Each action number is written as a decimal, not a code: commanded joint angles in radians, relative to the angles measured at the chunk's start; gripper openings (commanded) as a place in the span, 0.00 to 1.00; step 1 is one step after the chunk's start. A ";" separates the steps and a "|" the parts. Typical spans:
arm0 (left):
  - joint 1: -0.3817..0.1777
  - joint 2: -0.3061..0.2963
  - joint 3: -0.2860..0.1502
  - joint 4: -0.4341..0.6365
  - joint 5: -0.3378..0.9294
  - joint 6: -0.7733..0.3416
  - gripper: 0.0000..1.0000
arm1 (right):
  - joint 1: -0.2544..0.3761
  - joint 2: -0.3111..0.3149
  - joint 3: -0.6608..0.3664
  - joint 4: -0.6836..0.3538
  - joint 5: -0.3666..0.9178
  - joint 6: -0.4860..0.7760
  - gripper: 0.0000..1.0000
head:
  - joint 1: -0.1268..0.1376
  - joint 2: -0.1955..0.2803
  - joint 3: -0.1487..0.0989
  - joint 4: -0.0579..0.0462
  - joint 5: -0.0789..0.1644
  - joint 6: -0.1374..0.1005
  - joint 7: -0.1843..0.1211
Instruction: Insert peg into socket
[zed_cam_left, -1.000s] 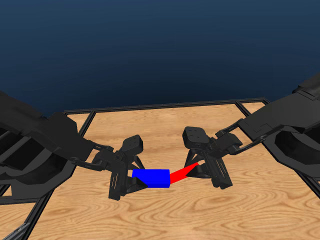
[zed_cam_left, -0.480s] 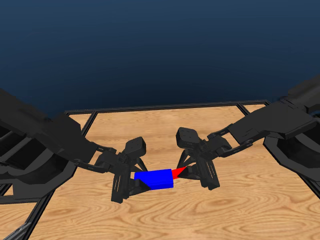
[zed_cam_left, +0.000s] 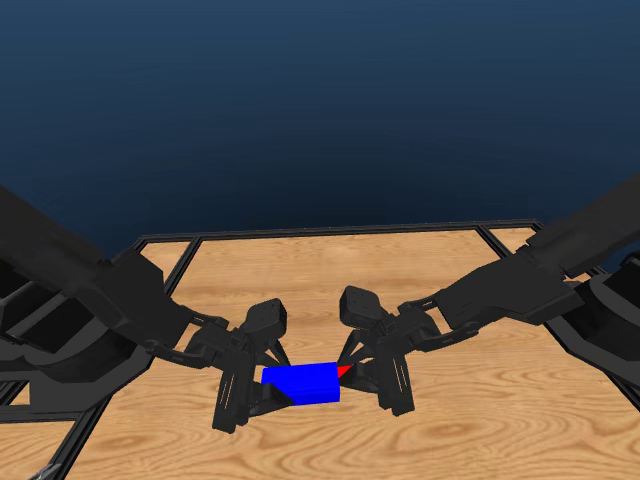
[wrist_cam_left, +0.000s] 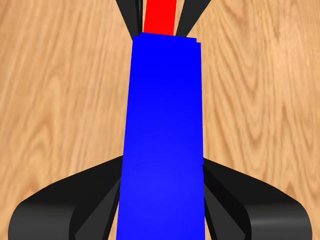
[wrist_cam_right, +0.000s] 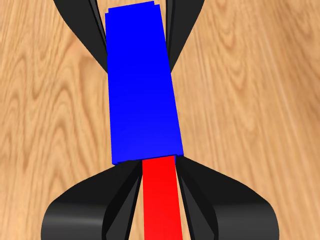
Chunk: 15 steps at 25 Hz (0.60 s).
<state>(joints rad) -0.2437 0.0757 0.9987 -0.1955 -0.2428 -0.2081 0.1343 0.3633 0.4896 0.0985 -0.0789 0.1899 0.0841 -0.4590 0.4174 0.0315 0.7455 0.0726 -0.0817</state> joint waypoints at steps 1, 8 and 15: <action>0.041 -0.068 -0.070 -0.007 -0.180 0.053 0.00 | -0.022 -0.010 -0.052 0.014 -0.102 -0.004 1.00 | 0.003 -0.019 -0.017 0.001 -0.023 -0.001 -0.002; 0.036 -0.092 -0.038 -0.025 -0.185 0.072 0.00 | -0.013 -0.135 0.045 0.008 -0.040 0.017 1.00 | 0.006 -0.028 -0.016 0.001 -0.027 0.000 -0.013; 0.033 -0.090 -0.036 -0.056 -0.224 0.109 0.00 | -0.012 -0.256 0.155 -0.028 0.055 0.083 1.00 | 0.009 -0.039 -0.012 0.001 -0.025 -0.003 -0.023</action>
<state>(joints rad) -0.2184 0.0063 0.9834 -0.2410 -0.3746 -0.1120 0.1219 0.1547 0.6364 0.0818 -0.0417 0.2524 0.0920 -0.4835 0.4175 0.0325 0.7309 0.0719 -0.1021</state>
